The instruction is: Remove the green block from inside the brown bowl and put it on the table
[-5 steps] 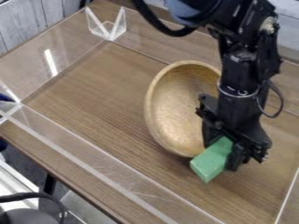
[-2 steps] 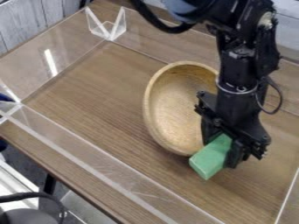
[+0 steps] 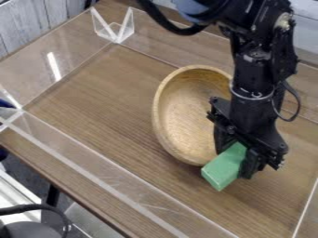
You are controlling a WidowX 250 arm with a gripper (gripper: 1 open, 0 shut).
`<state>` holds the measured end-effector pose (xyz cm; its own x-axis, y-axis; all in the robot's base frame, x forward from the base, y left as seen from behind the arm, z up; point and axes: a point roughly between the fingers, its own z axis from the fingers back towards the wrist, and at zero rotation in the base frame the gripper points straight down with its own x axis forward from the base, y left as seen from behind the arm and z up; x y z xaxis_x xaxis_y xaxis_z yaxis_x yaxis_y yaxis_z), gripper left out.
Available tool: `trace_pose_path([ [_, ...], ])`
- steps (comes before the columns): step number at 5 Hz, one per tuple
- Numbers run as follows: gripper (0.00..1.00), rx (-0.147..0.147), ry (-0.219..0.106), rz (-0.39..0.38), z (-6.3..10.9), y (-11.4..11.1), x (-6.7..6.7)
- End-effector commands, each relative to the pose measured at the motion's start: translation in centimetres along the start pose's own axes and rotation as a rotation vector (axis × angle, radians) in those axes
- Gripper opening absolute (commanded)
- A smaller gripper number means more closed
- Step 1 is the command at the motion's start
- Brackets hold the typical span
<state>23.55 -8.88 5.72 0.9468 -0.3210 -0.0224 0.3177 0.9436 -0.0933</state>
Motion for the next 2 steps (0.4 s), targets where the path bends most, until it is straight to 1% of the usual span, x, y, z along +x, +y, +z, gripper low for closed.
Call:
trace_pose_path([
  [1,0.00,0.003,-0.076,-0.001,1.77,0.07,1.21],
  [2,0.00,0.003,-0.077,-0.001,1.79,0.10,1.26],
])
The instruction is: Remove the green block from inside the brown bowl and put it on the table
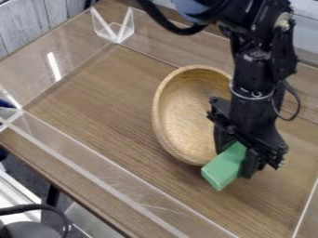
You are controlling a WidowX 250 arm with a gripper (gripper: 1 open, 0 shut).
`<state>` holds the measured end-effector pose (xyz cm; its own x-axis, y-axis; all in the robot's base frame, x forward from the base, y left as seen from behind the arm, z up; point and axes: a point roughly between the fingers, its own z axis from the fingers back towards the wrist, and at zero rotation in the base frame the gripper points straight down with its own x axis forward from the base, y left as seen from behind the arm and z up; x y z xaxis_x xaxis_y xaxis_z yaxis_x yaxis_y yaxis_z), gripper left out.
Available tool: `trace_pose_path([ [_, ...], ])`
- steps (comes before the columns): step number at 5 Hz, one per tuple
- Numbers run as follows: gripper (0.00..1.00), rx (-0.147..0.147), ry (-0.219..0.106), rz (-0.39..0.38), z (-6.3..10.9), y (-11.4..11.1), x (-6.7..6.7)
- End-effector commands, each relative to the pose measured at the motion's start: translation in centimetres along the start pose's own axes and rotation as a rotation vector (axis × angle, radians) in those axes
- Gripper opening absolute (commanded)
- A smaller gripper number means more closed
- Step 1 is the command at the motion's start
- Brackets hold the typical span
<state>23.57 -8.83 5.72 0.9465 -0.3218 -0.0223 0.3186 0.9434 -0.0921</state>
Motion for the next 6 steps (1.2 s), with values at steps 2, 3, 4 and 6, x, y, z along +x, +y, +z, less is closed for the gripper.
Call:
trace_pose_path([
  [2,0.00,0.002,-0.079,-0.001,1.79,0.08,1.36],
  [3,0.00,0.002,-0.081,-0.001,1.81,0.10,1.42],
  [4,0.00,0.002,-0.083,-0.001,1.83,0.12,1.48],
  [6,1.00,0.001,-0.087,0.005,2.27,0.17,1.51],
])
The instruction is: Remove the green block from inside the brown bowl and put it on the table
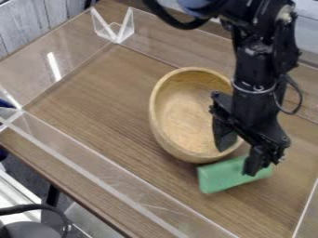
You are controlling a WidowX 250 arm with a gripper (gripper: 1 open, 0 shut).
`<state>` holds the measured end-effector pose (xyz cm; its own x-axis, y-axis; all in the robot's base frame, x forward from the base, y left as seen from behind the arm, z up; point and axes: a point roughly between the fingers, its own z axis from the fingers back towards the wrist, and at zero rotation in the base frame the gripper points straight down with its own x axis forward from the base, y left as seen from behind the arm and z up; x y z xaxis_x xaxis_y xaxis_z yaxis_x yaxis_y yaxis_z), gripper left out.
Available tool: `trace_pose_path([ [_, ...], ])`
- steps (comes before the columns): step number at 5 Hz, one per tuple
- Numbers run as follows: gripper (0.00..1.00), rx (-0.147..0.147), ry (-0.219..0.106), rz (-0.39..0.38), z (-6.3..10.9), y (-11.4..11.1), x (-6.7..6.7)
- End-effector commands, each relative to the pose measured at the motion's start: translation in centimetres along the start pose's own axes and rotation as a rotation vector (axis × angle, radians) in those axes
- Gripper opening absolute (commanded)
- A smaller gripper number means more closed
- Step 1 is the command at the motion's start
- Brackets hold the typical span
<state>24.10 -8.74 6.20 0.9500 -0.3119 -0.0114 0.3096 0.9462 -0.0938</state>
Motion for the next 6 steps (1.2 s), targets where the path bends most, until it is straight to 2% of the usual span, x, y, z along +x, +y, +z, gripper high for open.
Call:
trace_pose_path([
  [1,1.00,0.004,-0.076,-0.003,1.8,0.1,1.2],
  [3,1.00,0.007,-0.072,-0.004,1.3,0.2,1.4],
  [6,1.00,0.006,-0.045,-0.023,-0.6,0.3,1.9],
])
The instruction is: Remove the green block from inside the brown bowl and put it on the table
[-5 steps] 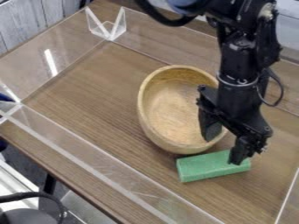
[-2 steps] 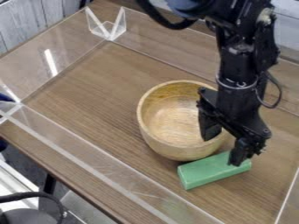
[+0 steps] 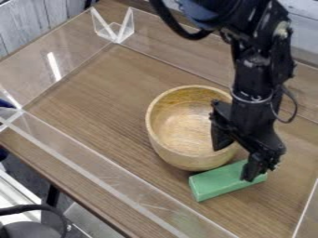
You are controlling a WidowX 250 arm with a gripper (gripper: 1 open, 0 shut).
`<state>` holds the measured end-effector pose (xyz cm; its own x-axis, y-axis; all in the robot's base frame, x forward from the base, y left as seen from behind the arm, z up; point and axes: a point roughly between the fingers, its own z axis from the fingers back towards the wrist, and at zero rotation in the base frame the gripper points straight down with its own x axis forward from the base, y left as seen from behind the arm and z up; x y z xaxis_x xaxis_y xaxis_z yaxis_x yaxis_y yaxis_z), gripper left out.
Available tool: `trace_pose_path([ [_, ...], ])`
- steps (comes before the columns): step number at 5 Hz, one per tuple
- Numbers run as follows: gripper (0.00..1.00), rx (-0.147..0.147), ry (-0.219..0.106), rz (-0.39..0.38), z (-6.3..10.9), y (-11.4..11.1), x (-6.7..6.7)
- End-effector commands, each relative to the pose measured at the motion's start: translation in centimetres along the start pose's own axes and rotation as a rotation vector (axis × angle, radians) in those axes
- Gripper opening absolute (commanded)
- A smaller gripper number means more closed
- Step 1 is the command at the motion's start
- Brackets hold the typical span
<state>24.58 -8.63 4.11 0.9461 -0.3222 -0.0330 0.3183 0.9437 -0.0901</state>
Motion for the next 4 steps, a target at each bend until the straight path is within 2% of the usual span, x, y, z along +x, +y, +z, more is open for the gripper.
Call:
trace_pose_path([
  [1,1.00,0.001,-0.055,-0.019,0.7,-0.1,1.5],
  [2,1.00,0.000,-0.044,-0.022,0.0,-0.1,1.5],
  [3,0.00,-0.001,-0.037,-0.022,-0.4,0.0,1.6],
  [4,0.00,-0.001,-0.038,-0.019,-0.4,0.0,1.6],
])
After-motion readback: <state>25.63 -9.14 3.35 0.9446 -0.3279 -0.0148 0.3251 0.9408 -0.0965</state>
